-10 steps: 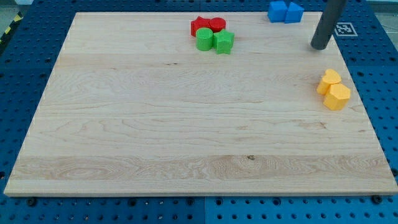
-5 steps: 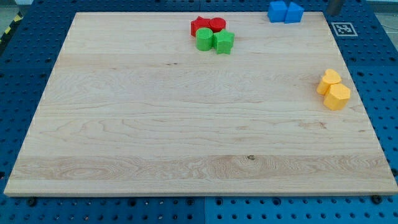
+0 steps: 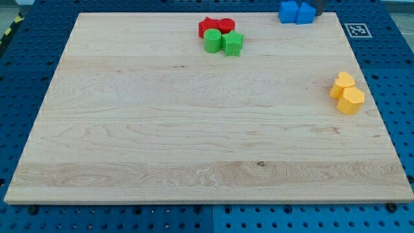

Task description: Push the blue triangle below to the blue cube

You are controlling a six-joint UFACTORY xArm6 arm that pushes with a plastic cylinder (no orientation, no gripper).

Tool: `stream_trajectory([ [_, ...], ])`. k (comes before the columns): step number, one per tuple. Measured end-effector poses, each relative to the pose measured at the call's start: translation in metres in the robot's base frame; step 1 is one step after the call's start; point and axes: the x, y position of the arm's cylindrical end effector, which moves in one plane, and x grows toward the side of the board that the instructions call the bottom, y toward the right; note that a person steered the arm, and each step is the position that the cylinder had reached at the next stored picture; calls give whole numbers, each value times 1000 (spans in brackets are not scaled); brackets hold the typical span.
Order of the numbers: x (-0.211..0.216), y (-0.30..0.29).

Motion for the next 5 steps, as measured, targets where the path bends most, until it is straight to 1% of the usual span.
stream_trajectory([
  [3, 0, -2],
  [5, 0, -15],
])
